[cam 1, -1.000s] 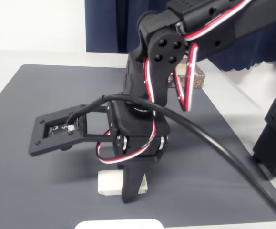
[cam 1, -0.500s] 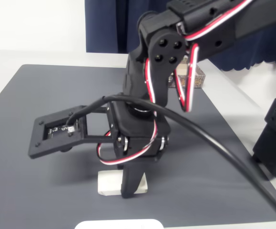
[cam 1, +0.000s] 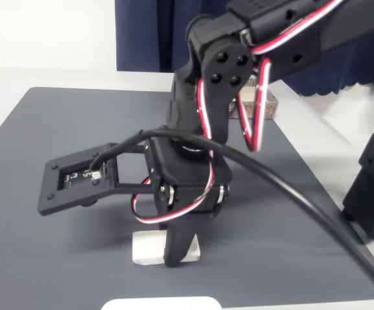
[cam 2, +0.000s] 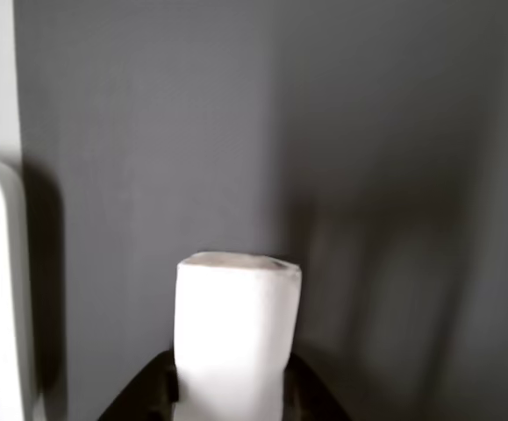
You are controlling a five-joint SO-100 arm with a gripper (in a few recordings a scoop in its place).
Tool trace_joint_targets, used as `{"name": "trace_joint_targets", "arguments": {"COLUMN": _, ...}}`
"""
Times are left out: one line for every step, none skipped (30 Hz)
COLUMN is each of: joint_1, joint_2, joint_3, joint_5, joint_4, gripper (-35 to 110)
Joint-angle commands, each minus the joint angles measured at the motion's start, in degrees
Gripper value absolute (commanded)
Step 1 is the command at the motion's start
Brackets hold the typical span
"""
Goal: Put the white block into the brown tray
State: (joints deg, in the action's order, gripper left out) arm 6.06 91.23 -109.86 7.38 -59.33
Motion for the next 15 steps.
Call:
{"name": "trace_joint_targets", "arguments": {"joint_1": 2.7, "joint_2": 7.2, "joint_3": 0.8, "joint_5": 0.8, "joint_4": -1.8, "gripper": 18}}
{"name": "trace_joint_targets", "arguments": {"joint_1": 3.7, "joint_2": 8.7, "joint_3": 0.6, "joint_5": 1.2, "joint_4": -3.3, "gripper": 18}}
{"name": "trace_joint_targets", "arguments": {"joint_1": 4.7, "joint_2": 10.5, "joint_3": 0.5, "joint_5": 1.5, "joint_4": -4.8, "gripper": 17}}
{"name": "trace_joint_targets", "arguments": {"joint_1": 5.9, "joint_2": 12.3, "joint_3": 0.4, "joint_5": 1.8, "joint_4": -6.2, "gripper": 17}}
{"name": "trace_joint_targets", "arguments": {"joint_1": 7.2, "joint_2": 14.2, "joint_3": 0.4, "joint_5": 2.5, "joint_4": -7.5, "gripper": 17}}
{"name": "trace_joint_targets", "arguments": {"joint_1": 8.6, "joint_2": 16.0, "joint_3": 0.4, "joint_5": 3.5, "joint_4": -8.5, "gripper": 17}}
{"name": "trace_joint_targets", "arguments": {"joint_1": 10.2, "joint_2": 17.8, "joint_3": 0.4, "joint_5": 4.2, "joint_4": -9.8, "gripper": 17}}
{"name": "trace_joint_targets", "arguments": {"joint_1": 11.9, "joint_2": 19.3, "joint_3": 0.5, "joint_5": 5.0, "joint_4": -10.7, "gripper": 17}}
{"name": "trace_joint_targets", "arguments": {"joint_1": 13.4, "joint_2": 20.7, "joint_3": 0.9, "joint_5": 6.1, "joint_4": -11.9, "gripper": 17}}
{"name": "trace_joint_targets", "arguments": {"joint_1": 14.8, "joint_2": 21.4, "joint_3": 1.6, "joint_5": 7.0, "joint_4": -13.4, "gripper": 17}}
{"name": "trace_joint_targets", "arguments": {"joint_1": 16.1, "joint_2": 22.1, "joint_3": 2.2, "joint_5": 7.9, "joint_4": -14.5, "gripper": 17}}
{"name": "trace_joint_targets", "arguments": {"joint_1": 17.3, "joint_2": 22.4, "joint_3": 2.9, "joint_5": 8.8, "joint_4": -15.6, "gripper": 17}}
{"name": "trace_joint_targets", "arguments": {"joint_1": 18.4, "joint_2": 22.5, "joint_3": 3.6, "joint_5": 9.8, "joint_4": -16.8, "gripper": 17}}
{"name": "trace_joint_targets", "arguments": {"joint_1": 19.5, "joint_2": 22.8, "joint_3": 4.2, "joint_5": 10.3, "joint_4": -17.8, "gripper": 17}}
{"name": "trace_joint_targets", "arguments": {"joint_1": 20.6, "joint_2": 23.6, "joint_3": 4.3, "joint_5": 10.5, "joint_4": -18.0, "gripper": 16}}
